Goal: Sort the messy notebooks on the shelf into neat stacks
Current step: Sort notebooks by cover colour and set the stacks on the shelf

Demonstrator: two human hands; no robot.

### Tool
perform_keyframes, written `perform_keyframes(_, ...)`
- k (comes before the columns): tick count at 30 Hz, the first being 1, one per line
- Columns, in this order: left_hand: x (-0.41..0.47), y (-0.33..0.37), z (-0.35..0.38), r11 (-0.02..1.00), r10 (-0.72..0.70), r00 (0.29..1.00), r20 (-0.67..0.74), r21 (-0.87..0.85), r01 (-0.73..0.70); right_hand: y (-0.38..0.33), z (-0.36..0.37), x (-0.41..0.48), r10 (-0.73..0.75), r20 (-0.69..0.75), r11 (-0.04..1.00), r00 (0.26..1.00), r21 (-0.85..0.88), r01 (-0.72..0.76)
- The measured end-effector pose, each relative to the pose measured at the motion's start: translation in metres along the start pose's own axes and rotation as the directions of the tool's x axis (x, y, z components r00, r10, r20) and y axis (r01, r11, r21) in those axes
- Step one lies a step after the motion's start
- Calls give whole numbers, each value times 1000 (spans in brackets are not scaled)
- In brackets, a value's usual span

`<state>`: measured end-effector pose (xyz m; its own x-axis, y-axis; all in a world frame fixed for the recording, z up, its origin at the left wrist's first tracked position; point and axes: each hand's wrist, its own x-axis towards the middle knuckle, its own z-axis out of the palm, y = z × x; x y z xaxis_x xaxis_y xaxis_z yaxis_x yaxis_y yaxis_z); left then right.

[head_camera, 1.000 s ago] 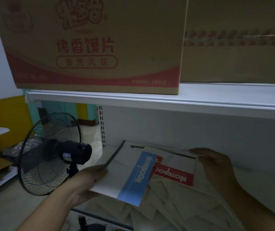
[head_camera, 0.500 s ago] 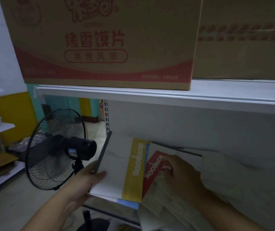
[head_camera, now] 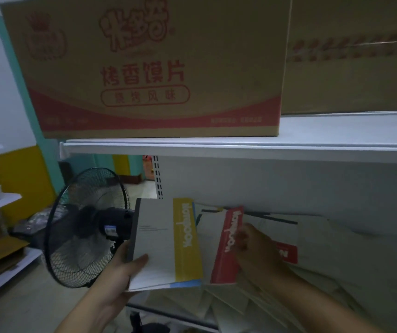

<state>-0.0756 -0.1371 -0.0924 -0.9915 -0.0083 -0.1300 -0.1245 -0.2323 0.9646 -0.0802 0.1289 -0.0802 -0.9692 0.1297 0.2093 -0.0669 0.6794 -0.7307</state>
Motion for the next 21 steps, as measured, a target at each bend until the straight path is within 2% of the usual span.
perform_keyframes(3,-5,-4,5,999,32,999,-4,-7,-32,6,-27,0,44,8,974,999,221,-45)
perform_keyframes(5,-12,-4,14,997,64,998,21,43,-64,19,-47,-4,86,54,937,995,335,-99)
perform_keyframes(6,-15,-4,20,993,77,996,41,90,-81,26,-59,-9,113,32,916,993,383,-117)
perform_keyframes(9,-24,3,47,985,82,994,71,146,-92,50,-105,-27,215,-196,867,957,489,-95)
perform_keyframes(11,-23,3,74,983,61,993,99,169,-77,71,-137,-38,303,-284,824,910,558,-101)
perform_keyframes(14,-33,-12,141,964,116,975,190,213,-156,97,-172,-61,346,-314,781,884,619,-86)
perform_keyframes(16,-49,-34,202,966,126,952,279,182,-182,114,-185,-83,365,-326,777,872,622,-93)
perform_keyframes(18,-73,-58,268,981,28,922,387,169,-100,138,-199,-109,405,-328,778,853,613,-134)
perform_keyframes(21,-108,-95,351,980,-65,877,475,197,-34,178,-233,-147,496,-277,717,823,665,-209)
